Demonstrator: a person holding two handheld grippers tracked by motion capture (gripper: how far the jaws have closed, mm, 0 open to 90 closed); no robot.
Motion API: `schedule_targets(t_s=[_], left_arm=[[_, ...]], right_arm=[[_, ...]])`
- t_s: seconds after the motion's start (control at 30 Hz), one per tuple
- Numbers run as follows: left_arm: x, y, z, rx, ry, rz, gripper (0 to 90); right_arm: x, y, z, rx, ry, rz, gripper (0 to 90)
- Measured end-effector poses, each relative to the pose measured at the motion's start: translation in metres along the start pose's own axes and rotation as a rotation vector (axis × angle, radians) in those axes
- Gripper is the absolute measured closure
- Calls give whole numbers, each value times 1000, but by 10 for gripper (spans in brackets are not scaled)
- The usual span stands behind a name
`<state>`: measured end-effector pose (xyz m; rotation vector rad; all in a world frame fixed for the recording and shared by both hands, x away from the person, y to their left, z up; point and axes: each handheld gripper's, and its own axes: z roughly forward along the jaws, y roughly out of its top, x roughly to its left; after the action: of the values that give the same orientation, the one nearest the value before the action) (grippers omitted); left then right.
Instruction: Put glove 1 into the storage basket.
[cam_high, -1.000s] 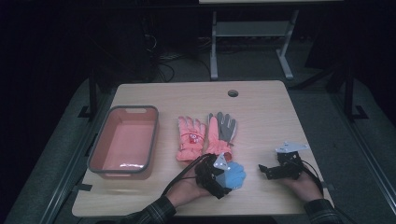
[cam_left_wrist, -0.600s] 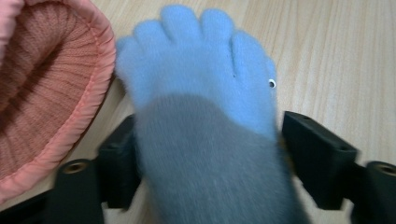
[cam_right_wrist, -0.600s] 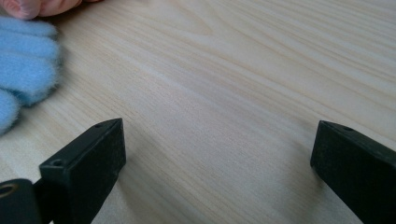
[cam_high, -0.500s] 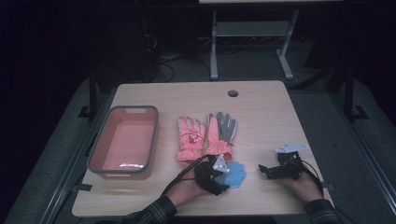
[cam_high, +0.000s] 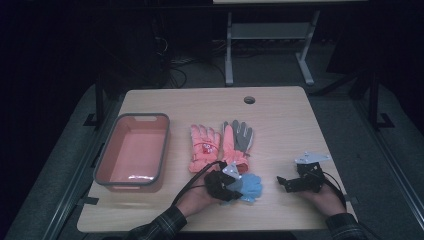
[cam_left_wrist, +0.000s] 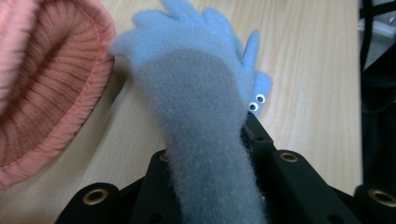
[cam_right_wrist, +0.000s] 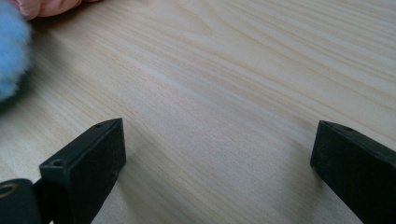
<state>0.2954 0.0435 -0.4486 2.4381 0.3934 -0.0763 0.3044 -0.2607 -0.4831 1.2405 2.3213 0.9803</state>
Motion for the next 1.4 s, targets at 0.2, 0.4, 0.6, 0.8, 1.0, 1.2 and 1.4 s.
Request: schedule_targets(t_s=[0.2, 0.4, 0.6, 0.8, 1.0, 1.2, 1.4], left_arm=[[1, 3, -14, -25, -7, -16, 742], [3, 7, -33, -47, -4, -30, 750], [11, 11, -56, -64, 18, -54, 751], [21, 11, -84, -79, 56, -92, 752], [34, 4, -117, -132, 105, -147, 751], [46, -8, -144, -177, 152, -191, 751], [56, -21, -165, -201, 203, -236, 750]], right_arm=[[0, 0, 0, 0, 0, 2, 26], [0, 0, 0, 0, 0, 2, 26], [1, 1, 0, 2, 1, 2, 26], [1, 0, 0, 2, 1, 2, 26], [1, 0, 0, 1, 1, 3, 26], [1, 0, 0, 2, 1, 3, 27], [1, 0, 0, 2, 1, 2, 26]])
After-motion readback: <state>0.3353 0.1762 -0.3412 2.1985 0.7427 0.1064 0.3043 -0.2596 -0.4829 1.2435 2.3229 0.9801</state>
